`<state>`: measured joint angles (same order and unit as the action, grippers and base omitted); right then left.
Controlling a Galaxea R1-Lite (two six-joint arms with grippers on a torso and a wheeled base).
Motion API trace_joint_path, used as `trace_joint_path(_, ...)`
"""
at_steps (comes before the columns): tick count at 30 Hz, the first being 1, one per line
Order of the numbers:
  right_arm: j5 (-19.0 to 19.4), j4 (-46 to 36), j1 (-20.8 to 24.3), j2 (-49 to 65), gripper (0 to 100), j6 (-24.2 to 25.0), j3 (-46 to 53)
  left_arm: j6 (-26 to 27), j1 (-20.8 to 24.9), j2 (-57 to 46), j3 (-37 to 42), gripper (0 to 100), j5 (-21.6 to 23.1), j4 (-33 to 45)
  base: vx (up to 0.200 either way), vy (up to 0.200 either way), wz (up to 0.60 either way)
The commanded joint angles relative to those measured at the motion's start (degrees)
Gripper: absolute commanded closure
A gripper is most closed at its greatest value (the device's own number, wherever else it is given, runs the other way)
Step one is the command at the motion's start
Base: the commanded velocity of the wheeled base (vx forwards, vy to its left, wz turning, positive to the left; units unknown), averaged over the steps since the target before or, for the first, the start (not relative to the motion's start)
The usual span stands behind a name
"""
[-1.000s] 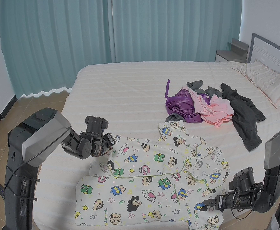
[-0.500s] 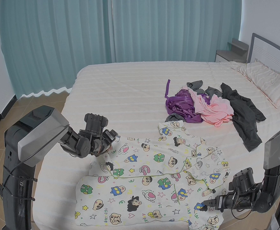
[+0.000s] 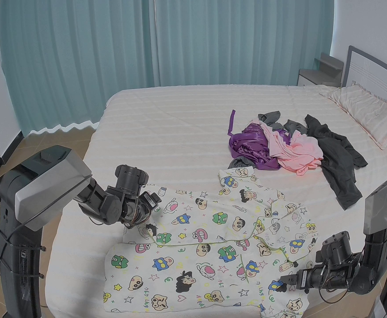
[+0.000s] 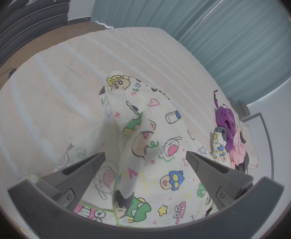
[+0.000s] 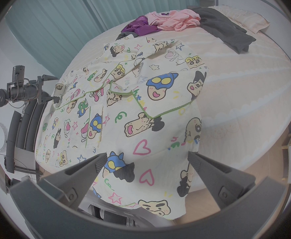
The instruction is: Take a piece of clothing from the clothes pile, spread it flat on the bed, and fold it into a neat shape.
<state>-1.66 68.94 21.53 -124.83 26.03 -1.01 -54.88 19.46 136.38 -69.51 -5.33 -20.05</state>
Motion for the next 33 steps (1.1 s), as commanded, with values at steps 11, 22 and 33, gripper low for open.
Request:
trace_joint_path(11, 0.08, 0.76, 0.0, -1.12, 0, 0.16, 0.48, 0.04, 5.59, 1.0, -1.33, 0, -0.65, -7.63, 0.0, 0.0, 0.0)
trace_joint_path(22, 0.08, 2.34, 0.0, -2.87, 0, 0.16, 0.66, -0.05, 7.53, 3.99, -1.33, 0, -0.74, -8.77, 0.0, 0.0, 0.0)
trace_joint_path(33, -0.01, 2.43, 0.36, -2.96, 0, 0.08, 0.92, -6.2, 6.12, -5.77, 7.28, 0, 0.49, -13.08, 0.0, 0.0, 0.0)
